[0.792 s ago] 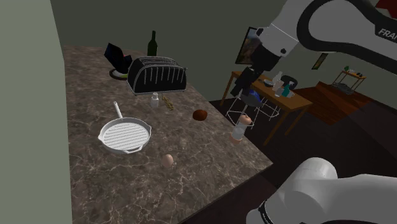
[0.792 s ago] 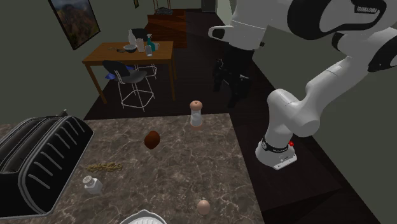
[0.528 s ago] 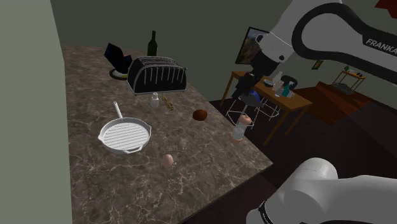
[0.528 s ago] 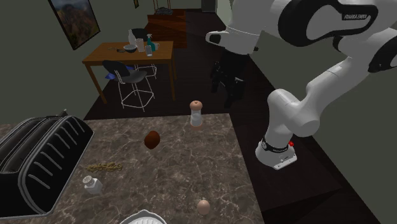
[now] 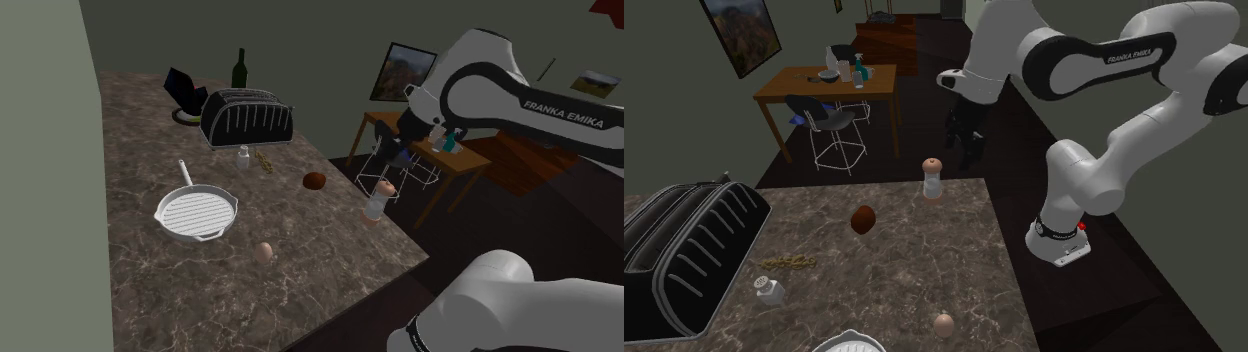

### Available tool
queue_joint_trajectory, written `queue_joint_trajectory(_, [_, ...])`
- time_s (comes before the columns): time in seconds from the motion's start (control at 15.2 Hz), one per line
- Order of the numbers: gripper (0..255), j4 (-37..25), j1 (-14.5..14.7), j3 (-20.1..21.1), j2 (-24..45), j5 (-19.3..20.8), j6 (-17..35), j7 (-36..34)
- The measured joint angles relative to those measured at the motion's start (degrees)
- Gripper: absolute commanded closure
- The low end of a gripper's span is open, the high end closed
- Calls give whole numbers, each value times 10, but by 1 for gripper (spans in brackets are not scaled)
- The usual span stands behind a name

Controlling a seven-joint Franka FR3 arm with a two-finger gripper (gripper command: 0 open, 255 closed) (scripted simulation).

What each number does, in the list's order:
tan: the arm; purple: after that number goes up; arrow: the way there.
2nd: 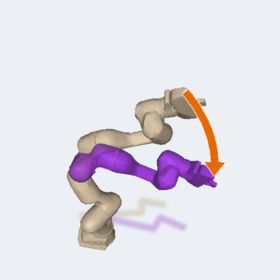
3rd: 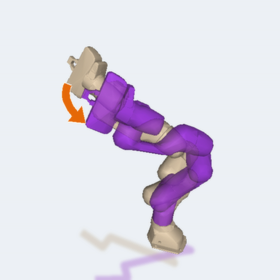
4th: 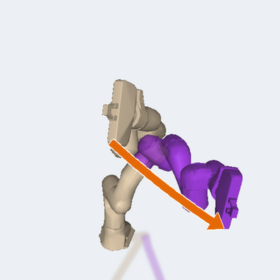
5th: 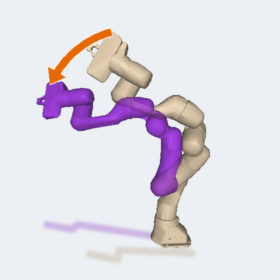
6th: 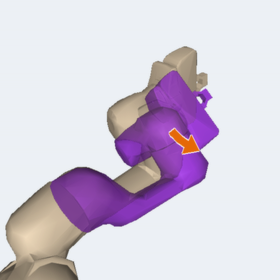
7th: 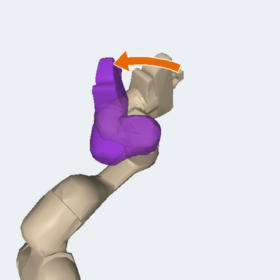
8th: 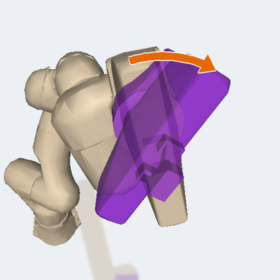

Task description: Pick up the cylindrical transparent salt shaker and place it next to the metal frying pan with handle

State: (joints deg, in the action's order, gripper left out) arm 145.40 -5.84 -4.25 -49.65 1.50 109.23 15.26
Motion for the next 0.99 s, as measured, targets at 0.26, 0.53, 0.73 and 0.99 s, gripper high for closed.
queue_joint_trajectory(0.26, [0,42,-24,-33,8,29,55,27])
queue_joint_trajectory(0.53, [0,72,-51,-75,37,61,121,60])
queue_joint_trajectory(0.73, [0,89,-74,-111,59,85,166,90])
queue_joint_trajectory(0.99, [0,97,-93,-153,113,109,237,119])
